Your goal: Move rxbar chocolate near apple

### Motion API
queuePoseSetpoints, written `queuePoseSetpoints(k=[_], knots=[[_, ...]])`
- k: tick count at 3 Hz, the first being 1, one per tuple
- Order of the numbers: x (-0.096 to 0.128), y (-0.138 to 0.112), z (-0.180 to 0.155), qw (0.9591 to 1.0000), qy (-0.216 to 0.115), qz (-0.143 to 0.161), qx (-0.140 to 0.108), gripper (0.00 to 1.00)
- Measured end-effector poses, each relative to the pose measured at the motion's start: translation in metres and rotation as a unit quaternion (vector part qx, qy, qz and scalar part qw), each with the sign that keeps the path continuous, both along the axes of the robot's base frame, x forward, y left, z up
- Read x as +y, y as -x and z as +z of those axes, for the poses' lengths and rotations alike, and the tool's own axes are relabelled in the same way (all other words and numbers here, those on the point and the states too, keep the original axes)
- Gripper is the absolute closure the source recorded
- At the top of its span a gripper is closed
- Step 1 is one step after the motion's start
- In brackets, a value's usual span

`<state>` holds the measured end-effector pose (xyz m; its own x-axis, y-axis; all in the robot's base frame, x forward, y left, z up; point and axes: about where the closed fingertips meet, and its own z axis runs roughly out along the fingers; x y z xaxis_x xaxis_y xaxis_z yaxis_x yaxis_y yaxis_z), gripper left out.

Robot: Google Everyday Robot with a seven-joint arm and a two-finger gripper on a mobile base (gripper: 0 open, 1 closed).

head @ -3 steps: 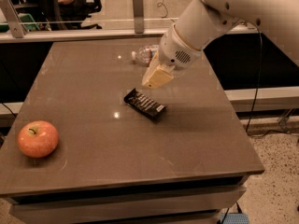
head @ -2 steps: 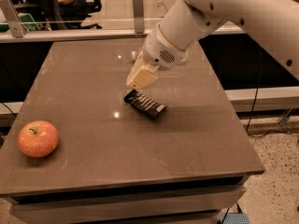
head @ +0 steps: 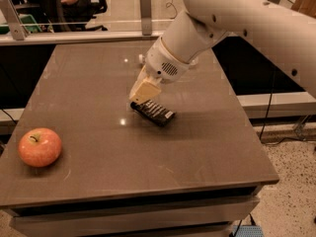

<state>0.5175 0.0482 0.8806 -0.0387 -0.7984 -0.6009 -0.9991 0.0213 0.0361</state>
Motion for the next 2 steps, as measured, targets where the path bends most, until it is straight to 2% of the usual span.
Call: queuePoseSetpoints(k=[2], knots=[[-0.0142, -0.0018, -0.0144, 0.9994, 0.028, -0.020, 0.004, 0.12]])
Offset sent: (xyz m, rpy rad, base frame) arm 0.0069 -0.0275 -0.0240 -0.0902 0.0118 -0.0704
